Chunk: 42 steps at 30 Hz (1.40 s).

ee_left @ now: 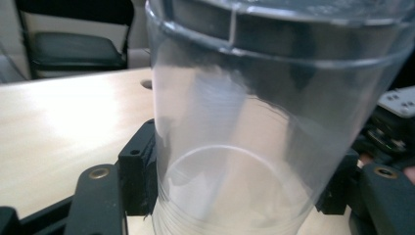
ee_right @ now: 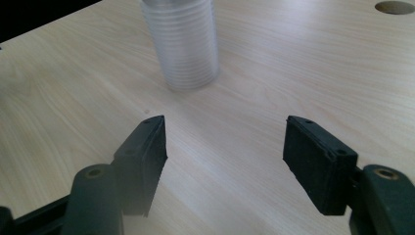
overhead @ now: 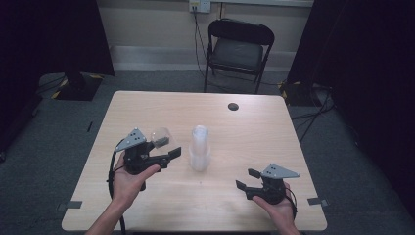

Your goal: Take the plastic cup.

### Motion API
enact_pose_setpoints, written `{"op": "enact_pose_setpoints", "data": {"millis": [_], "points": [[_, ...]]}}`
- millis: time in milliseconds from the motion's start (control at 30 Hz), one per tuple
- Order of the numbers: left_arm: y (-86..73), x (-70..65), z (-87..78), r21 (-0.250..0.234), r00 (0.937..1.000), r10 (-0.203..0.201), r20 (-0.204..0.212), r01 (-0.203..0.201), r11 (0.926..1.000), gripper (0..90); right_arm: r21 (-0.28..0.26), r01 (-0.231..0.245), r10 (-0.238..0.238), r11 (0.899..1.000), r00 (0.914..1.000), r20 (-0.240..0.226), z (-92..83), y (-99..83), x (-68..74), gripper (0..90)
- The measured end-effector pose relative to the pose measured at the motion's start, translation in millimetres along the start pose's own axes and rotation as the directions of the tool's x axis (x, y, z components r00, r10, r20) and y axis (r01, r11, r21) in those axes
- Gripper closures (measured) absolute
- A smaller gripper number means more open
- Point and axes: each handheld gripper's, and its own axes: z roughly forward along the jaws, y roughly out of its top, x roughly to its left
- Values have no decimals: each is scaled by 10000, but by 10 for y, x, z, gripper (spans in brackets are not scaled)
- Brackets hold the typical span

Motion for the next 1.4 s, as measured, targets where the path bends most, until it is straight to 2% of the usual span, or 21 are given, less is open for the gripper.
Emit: {"op": "enact_pose_setpoints", "data": {"millis": [100,167,233,333,500,567,600,667,767,867,900,933,967,1033,1100,1200,1300,1333,1400], "points": [[-100,-29,27,166,9998,-179,110,177,9997,341,-111,164,-166,9998,9998,-149,28,13,53,329],[-124,-41,39,212,9997,-227,17,227,9995,342,-118,416,-417,9991,9991,-107,64,10,93,331],[-179,-68,57,346,9994,-253,238,245,9991,342,-200,337,-343,9992,9988,-352,99,13,121,324],[-248,-91,74,496,9973,-549,481,525,9974,342,-419,476,-493,9980,9980,-405,149,39,191,322],[-342,-116,113,823,9950,-771,631,718,9940,340,-559,1045,-1043,9930,9945,59,254,125,377,349],[-353,-134,119,856,9940,-876,651,819,9930,341,-522,1310,-1330,9900,9904,-366,312,131,467,392],[-355,-135,116,878,9915,-1026,799,955,9916,341,-462,1312,-1335,9903,9898,-498,340,134,509,392],[-354,-144,111,888,9891,-1222,823,1149,9894,341,-594,1352,-1399,9890,9866,-840,385,147,583,416],[-347,-149,108,850,9849,-1450,943,1371,9869,348,-784,1504,-1582,9855,9819,-1043,438,204,674,432],[-344,-148,103,866,9809,-1674,994,1591,9835,357,-1027,1521,-1625,9830,9814,-1026,494,266,746,442],[-349,-148,108,870,9760,-1891,1083,1802,9798,357,-1120,1542,-1662,9817,9802,-1077,514,282,767,450],[-352,-144,108,927,9748,-1936,1112,1837,9786,358,-1216,1585,-1722,9798,9787,-1117,538,296,793,462],[-358,-145,111,972,9686,-2204,1152,2099,9729,358,-1269,1589,-1735,9791,9782,-1141,552,302,807,466],[-364,-141,115,1035,9646,-2357,1180,2241,9690,358,-1427,1535,-1706,9778,9785,-1160,587,307,840,487],[-372,-126,118,1121,9526,-2745,1308,2609,9588,360,-1590,1485,-1684,9760,9784,-1199,620,302,863,520],[-376,-115,118,1165,9439,-3000,1382,2853,9513,360,-1749,1654,-1872,9706,9754,-1161,643,293,880,551],[-382,-102,126,1250,9250,-3454,1584,3282,9363,360,-1998,1826,-2066,9627,9727,-1062,630,307,877,573],[-383,-101,130,1247,9211,-3546,1609,3374,9331,360,-2128,1864,-2125,9591,9713,-1067,623,318,876,581],[-387,-89,140,1258,9064,-3825,1795,3644,9227,359,-2257,1965,-2241,9542,9690,-1038,616,335,882,588]]}}
